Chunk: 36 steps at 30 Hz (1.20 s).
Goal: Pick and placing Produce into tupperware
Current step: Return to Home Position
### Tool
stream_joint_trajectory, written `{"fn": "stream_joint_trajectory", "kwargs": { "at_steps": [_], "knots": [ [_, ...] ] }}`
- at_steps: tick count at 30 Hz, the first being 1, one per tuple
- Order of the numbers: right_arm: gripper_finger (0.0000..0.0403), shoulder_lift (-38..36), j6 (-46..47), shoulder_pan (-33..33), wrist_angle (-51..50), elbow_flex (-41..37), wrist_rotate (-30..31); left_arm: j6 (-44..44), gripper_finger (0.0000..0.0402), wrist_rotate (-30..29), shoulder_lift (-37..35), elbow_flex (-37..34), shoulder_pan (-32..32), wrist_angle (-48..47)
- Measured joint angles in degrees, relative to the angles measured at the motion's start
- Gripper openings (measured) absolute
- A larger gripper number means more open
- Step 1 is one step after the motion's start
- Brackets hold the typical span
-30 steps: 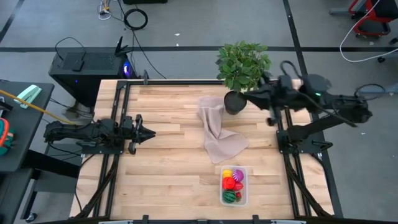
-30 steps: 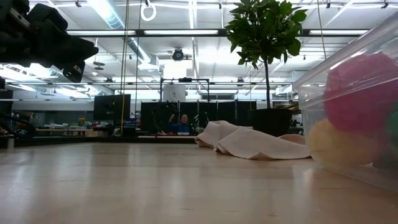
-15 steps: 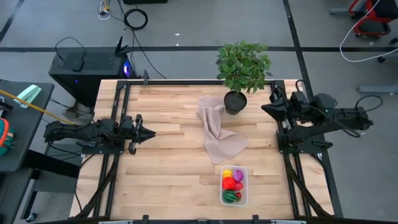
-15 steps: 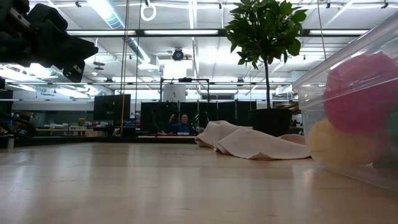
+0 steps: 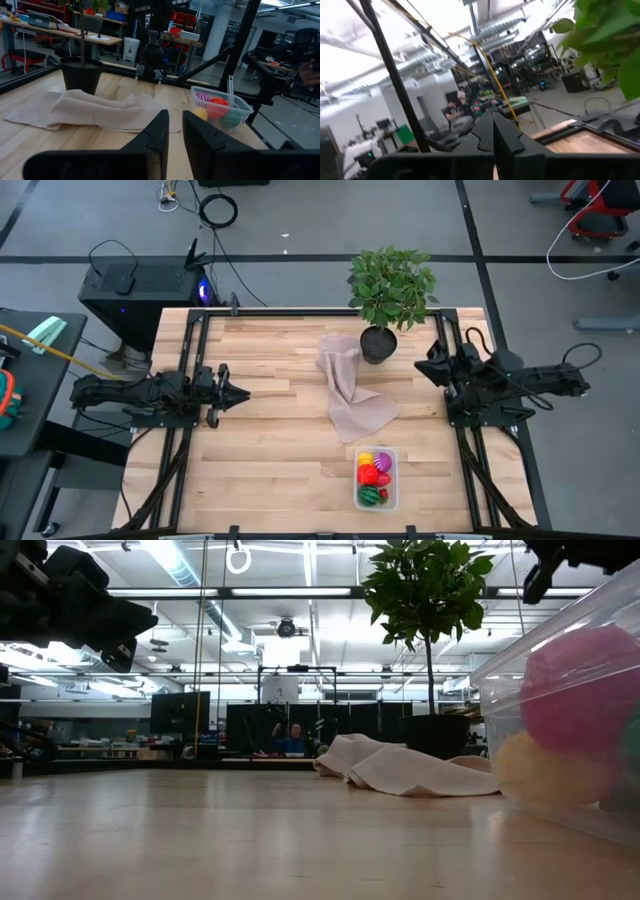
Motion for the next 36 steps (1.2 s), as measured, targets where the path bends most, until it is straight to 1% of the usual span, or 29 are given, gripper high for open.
{"fn": "stream_joint_trajectory", "kwargs": {
  "at_steps": [6,11,16,19,21,26,30,33,36],
  "knots": [
    [0.0,-2.8,2.97,-1.71,7.09,-7.87,-0.29,-0.04,0.0056,0.01,0.0,0.0,0.02,-0.02],
    [0.0,-2.83,3.08,-3.73,8.78,-10.38,-1.08,-0.03,0.0063,0.02,-0.01,0.0,0.0,-0.02],
    [0.0,-2.81,4.39,-6.28,9.21,-12.05,-2.93,0.01,0.0067,0.01,0.0,0.0,0.02,-0.01],
    [0.0,-2.81,4.43,-7.24,9.2,-12.6,-5.97,-0.05,0.0065,0.02,0.01,0.0,0.01,-0.02],
    [0.0,-2.81,4.5,-7.72,8.89,-12.93,-6.88,0.03,0.0062,0.01,0.01,0.0,0.02,-0.02],
    [0.0,-2.81,4.29,-8.09,9.59,-13.63,-7.28,0.01,0.0055,0.02,0.01,0.0,0.01,-0.02],
    [0.0,-3.21,1.78,-8.09,14.48,-13.64,-7.31,0.01,0.0053,0.02,-0.01,0.0,0.01,-0.02],
    [0.0,-4.48,-0.73,-8.14,17.49,-13.64,-7.3,-0.04,0.0056,0.01,-0.01,0.0,0.0,-0.01],
    [0.0,-6.85,-1.68,-8.11,17.76,-13.64,-7.3,-0.04,0.006,0.01,-0.01,0.0,0.01,-0.02]
  ]
}}
